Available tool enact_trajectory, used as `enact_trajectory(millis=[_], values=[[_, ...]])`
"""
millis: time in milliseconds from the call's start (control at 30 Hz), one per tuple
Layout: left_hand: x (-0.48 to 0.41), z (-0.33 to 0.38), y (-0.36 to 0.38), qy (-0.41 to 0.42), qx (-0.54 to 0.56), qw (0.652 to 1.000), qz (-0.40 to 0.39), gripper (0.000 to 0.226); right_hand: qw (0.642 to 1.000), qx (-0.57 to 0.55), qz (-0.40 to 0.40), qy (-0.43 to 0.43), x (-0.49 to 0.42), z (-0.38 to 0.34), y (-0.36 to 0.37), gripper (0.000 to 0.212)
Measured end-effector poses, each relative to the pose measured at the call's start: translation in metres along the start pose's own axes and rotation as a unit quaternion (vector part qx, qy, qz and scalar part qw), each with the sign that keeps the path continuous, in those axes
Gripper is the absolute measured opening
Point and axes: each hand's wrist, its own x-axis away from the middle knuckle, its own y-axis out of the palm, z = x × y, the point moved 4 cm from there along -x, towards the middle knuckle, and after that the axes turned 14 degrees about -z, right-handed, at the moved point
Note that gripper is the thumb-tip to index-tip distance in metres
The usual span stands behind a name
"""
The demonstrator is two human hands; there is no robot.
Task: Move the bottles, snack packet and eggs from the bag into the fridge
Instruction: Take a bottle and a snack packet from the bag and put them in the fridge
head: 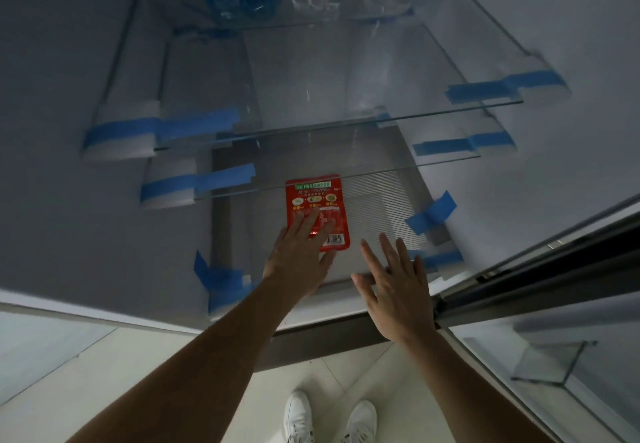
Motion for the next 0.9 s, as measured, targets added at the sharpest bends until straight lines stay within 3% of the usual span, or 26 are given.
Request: enact_trajectory(millis=[433,633,800,900], values=[[-0.030,0.000,-0.016,-0.005,-0.022,1.000,0.014,0.071,0.999,-0.002,0.040,-0.002,0.006,0.001,0.002,0.067],[0.028,-0.001,0.006,-0.017,-0.017,0.999,0.027,0.067,1.000,0.012,0.028,0.002,0.010,-0.004,-0.004,0.067],[0.085,-0.002,0.010,-0.031,-0.030,0.995,0.091,0.059,0.999,0.029,-0.015,0.011,0.018,-0.011,-0.026,0.062],[0.111,0.001,-0.004,-0.035,-0.031,0.992,0.117,0.057,0.999,0.036,0.000,0.000,0.031,-0.026,-0.052,0.065]])
